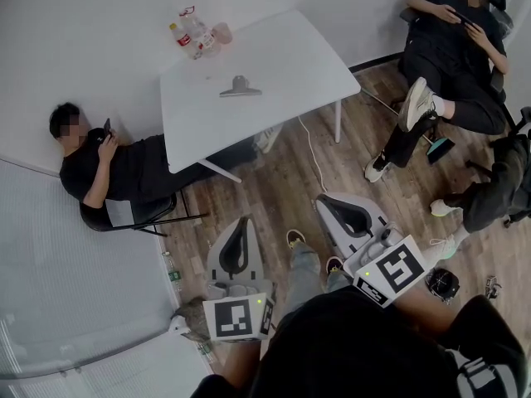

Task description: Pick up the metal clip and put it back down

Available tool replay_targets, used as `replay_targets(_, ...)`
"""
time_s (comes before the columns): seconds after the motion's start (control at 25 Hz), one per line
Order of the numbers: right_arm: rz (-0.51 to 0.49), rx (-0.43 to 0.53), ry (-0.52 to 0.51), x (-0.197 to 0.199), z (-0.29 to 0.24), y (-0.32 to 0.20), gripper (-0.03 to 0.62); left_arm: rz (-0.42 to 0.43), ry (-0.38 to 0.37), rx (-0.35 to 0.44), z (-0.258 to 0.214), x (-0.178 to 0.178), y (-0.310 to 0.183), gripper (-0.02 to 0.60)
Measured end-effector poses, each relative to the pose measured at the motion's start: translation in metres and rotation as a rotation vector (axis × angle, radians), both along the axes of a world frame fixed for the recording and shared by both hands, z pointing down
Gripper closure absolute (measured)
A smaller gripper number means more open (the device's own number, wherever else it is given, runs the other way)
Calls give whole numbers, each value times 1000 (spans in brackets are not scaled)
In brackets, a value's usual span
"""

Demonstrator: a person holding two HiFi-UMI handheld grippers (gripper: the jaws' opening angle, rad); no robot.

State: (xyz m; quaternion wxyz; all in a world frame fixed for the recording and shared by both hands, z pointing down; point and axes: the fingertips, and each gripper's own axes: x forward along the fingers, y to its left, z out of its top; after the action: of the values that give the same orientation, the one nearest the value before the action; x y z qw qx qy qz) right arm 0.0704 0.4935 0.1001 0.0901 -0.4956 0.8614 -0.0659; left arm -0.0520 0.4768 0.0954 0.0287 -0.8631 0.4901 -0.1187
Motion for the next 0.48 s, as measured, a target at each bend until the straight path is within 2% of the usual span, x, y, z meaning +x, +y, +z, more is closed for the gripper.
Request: replay_targets(0.48,-1,-36,35,-20,-2,-91,577,5,29,-32,2,-19,-91,558)
